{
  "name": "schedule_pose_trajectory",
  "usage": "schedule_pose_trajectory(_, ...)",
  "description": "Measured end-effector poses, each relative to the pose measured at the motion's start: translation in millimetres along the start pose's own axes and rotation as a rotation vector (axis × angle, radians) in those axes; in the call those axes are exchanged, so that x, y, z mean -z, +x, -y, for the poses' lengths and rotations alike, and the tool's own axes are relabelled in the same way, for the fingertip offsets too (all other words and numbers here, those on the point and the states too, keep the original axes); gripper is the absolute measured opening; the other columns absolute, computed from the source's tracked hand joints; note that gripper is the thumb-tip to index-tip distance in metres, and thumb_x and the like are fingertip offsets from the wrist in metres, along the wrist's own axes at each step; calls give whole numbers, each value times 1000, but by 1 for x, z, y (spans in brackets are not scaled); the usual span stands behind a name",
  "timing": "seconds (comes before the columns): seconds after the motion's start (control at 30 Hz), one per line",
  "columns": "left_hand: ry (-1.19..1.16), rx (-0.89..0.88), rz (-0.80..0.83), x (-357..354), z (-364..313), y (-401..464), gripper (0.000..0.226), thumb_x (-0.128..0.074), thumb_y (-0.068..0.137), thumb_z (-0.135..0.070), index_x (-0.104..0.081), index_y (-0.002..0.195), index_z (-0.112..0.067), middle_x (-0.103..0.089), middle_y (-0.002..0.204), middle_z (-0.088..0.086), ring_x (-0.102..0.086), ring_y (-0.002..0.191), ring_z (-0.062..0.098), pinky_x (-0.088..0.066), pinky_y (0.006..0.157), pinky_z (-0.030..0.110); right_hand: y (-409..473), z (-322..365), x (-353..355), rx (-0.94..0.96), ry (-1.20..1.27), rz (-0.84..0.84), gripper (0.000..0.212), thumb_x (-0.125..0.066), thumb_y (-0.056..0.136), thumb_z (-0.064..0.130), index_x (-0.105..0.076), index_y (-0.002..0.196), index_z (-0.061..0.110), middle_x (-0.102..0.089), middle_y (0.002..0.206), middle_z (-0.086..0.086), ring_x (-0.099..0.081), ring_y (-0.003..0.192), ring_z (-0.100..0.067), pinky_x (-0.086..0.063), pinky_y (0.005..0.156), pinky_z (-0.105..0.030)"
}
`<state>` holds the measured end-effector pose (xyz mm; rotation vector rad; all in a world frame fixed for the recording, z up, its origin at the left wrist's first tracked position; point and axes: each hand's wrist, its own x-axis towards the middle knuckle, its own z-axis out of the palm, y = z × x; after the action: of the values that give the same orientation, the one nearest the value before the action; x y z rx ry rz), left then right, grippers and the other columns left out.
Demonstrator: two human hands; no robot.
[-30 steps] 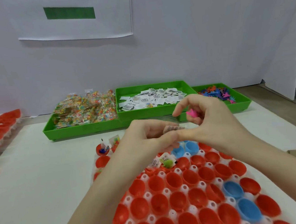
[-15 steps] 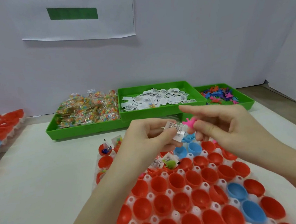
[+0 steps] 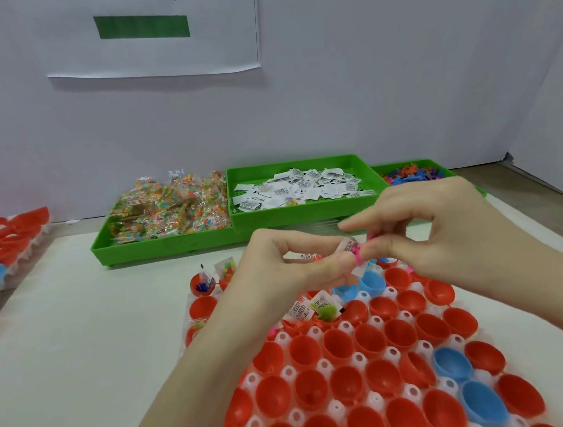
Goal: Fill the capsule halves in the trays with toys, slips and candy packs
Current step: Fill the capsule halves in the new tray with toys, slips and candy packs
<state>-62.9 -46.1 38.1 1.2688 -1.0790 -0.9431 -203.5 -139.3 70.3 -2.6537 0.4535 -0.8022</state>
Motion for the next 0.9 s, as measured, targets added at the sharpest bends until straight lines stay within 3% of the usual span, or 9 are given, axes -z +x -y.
schedule_pose_trajectory(0.1, 18, -22, -24, -1, 3, 1, 27, -72, 57, -21, -74, 82, -12, -71, 64, 4, -69, 60, 10, -49, 55, 11, 2, -4, -6, -5, -23, 34, 18, -75, 71, 7, -75, 86, 18, -65, 74, 8, -57, 61, -8, -46, 65, -15)
schedule_pose_trajectory(0.2, 53, -10, -62, -3, 8, 2, 23, -75, 63, -13, -72, 85, -8, -71, 65, 3, -68, 59, 9, -46, 51, 11, 0, -9, -9, -179, 290, 92, 19, -71, 74, 5, -73, 84, 22, -72, 77, 9, -66, 66, -1, -52, 63, -13)
schedule_pose_trajectory(0.3, 115, 61, -105, -3, 10, 5, 30, -77, 66, -9, -65, 93, -16, -70, 68, -5, -67, 61, 5, -51, 56, 13, -5, -22, -10, -303, 492, 117, 13, -73, 71, 4, -72, 79, 15, -73, 76, 4, -68, 64, -7, -53, 60, -14)
schedule_pose_trajectory(0.4, 329, 35, -192, 11, 7, 6, 32, -78, 64, -25, -65, 93, -25, -70, 85, -9, -67, 76, 2, -54, 71, 14, -9, -33, -18, -354, 327, 209, 14, -76, 69, 6, -71, 70, 20, -71, 68, 4, -63, 56, -3, -49, 56, -12)
schedule_pose_trajectory(0.53, 401, -99, -401, 52, -4, 3, 6, -69, 72, -38, -69, 73, -32, -70, 70, -19, -62, 67, -8, -48, 62, 10, -15, -39, -37, -346, 123, 320, 8, -72, 74, 12, -72, 75, 20, -67, 68, 9, -60, 60, 0, -49, 58, -14)
schedule_pose_trajectory(0.6, 454, -103, -517, 78, 0, 9, 9, -68, 77, -36, -70, 77, -27, -69, 67, -13, -62, 68, -3, -43, 66, 18, -16, -41, -42, -339, 79, 311, 9, -72, 75, 15, -72, 83, 17, -63, 69, 14, -58, 60, 5, -47, 59, -12)
schedule_pose_trajectory(0.73, 706, -19, -681, 120, 20, 40, 18, -63, 85, -23, -70, 95, -9, -67, 89, 8, -59, 87, 19, -40, 78, 28, -14, -41, -45, -349, 64, 302, 13, -71, 74, 12, -72, 86, 18, -59, 67, 17, -56, 59, 7, -47, 60, -11)
schedule_pose_trajectory(0.83, 973, 78, -676, 143, 30, 60, 28, -58, 88, -25, -67, 105, -4, -67, 107, 14, -59, 100, 28, -41, 81, 33, -12, -39, -47, -344, 52, 363, 19, -73, 71, 12, -69, 86, 24, -61, 66, 15, -56, 57, 3, -47, 61, -13)
schedule_pose_trajectory(0.9, 1146, 175, -615, 155, 35, 68, 34, -55, 90, -32, -66, 104, -3, -65, 105, 17, -56, 100, 33, -41, 77, 35, -9, -39, -46, -354, 51, 390, 24, -77, 69, 16, -66, 87, 26, -64, 67, 12, -57, 58, 6, -45, 59, -9)
